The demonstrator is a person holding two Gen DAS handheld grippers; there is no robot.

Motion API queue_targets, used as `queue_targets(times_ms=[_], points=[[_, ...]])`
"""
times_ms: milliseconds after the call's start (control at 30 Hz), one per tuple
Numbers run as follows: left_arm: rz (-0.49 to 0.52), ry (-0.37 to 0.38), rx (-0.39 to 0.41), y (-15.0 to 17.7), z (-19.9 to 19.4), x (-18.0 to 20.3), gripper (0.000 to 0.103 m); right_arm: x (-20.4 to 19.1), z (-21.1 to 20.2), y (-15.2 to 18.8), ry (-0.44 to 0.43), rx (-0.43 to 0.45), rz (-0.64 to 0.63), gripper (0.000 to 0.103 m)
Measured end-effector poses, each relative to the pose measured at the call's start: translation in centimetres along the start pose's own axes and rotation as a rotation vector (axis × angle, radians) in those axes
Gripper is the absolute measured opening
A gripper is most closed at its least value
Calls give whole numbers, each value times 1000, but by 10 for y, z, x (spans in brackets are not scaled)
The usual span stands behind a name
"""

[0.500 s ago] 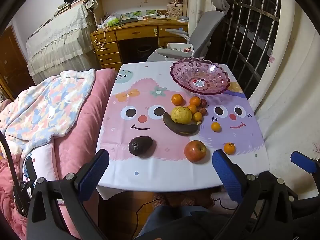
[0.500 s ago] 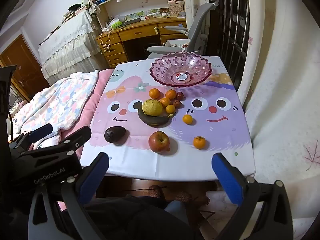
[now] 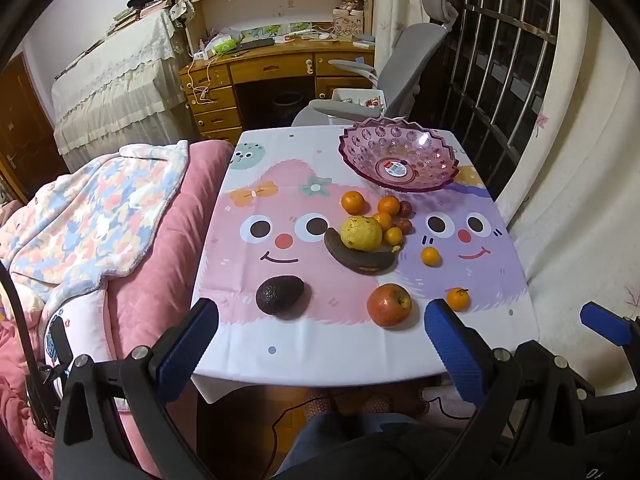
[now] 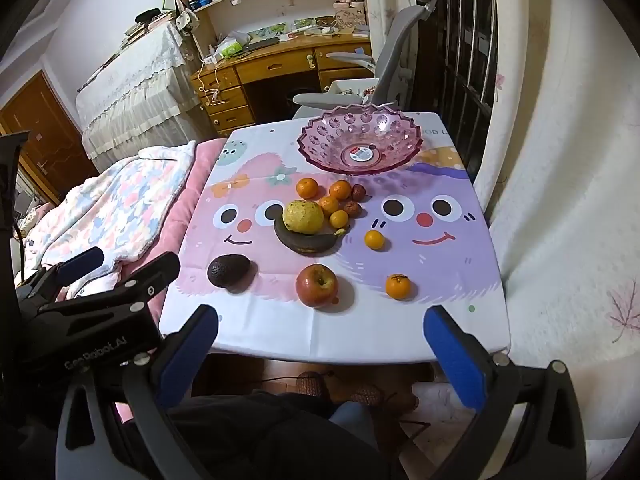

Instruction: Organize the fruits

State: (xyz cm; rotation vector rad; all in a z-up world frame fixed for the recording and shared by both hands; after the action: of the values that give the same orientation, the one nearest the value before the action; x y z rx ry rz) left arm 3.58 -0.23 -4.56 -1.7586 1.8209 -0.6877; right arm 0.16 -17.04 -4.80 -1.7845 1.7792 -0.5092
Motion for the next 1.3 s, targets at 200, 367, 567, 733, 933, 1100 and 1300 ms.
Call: queue_targets(times_ms=[200,367,567,733,933,1100,1300], points=[[2,-1,2,0,0,-1,102,0,1,0,-1,-1,-1,103],[3,-1,3,1,0,0,102,0,2,0,0,-1,0,103],[2,0,4,2,0,0,102,0,3,0,1,-3,1,103],[3,-1,5,1,-1,0,102,0,3,0,0,-6,2,103],[15,-3,16,-4,1,5,102,6,6,2,-2,2,4,103],[22,-7,26,-12,5,3,102,2,6,-2,-9,10,6,103],[26,-18,8,-13,5,1,102,3,2,-9,-1,25,8,103]])
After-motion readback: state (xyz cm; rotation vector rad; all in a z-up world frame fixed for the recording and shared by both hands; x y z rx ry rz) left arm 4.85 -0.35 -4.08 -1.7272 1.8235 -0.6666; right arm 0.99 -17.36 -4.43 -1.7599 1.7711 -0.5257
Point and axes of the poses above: each gripper's, at about its wrist camera, not at the fingertips, and z roughly the way its jaws point, x to its right, y to its underside, the point moved 6 cm from there along z, roughly the way its jaws point, and after that the axes turned 8 degrees about x, right-handed, at the moved point
